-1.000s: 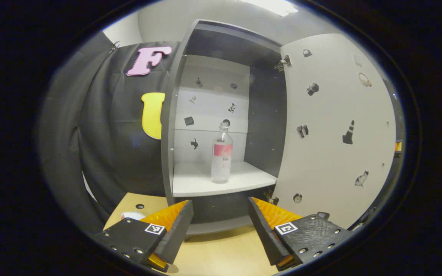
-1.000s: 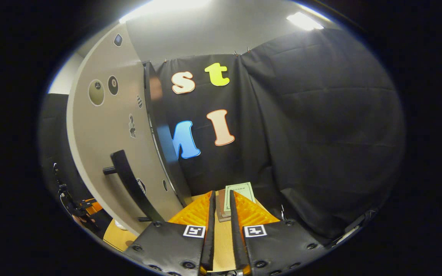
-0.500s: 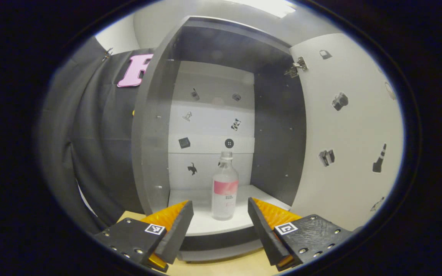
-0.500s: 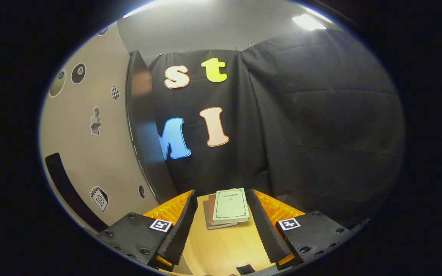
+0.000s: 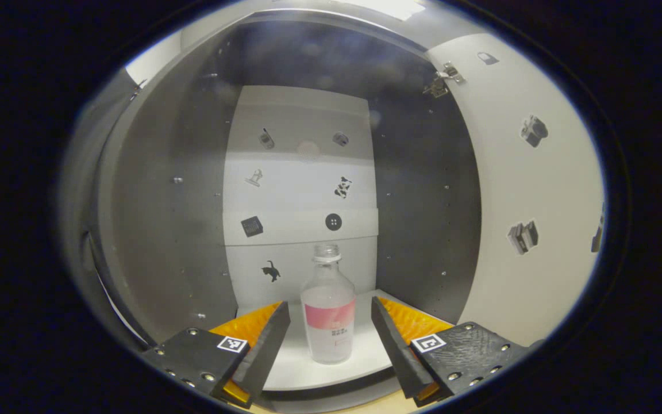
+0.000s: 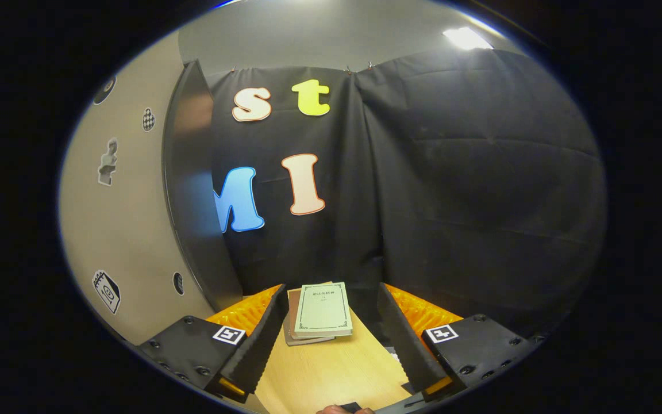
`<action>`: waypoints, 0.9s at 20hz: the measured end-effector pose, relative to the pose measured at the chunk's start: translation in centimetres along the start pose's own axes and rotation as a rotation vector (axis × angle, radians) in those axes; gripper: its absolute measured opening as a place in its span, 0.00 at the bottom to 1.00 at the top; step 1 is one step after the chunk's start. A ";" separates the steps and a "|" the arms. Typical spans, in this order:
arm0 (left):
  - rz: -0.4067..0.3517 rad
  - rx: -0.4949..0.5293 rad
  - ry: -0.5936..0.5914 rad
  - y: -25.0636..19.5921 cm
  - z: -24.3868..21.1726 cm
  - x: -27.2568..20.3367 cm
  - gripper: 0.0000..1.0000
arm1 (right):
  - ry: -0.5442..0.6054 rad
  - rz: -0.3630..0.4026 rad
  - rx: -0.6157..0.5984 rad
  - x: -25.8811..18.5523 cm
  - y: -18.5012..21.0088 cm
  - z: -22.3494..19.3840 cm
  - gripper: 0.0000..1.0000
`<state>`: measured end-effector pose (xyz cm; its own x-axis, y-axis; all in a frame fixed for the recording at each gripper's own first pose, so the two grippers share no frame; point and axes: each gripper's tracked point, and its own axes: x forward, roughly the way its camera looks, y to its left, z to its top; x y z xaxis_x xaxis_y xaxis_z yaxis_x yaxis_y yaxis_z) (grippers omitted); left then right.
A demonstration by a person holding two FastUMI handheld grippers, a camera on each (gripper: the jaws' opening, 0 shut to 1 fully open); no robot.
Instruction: Open the cabinet door with the right hand, grasp the bottle in the cabinet with the left hand and place it on the coaster, then close the cabinet door with the right hand.
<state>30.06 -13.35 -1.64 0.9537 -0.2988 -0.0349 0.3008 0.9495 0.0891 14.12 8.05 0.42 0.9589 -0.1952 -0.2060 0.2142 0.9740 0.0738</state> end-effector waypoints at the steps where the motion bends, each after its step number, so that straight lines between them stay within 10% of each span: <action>1: -0.001 0.011 0.001 0.0 -0.1 0.7 0.87 | -0.002 -0.011 0.010 0.0 -0.2 0.0 0.98; 18: -0.010 -0.009 0.007 0.5 -1.9 5.7 0.80 | 0.018 -0.065 0.039 0.8 -0.7 -0.1 0.92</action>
<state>35.65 -14.40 -3.73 0.9505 -0.3078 -0.0426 0.3104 0.9472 0.0799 14.72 7.18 0.10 0.9393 -0.2551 -0.2295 0.2829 0.9542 0.0973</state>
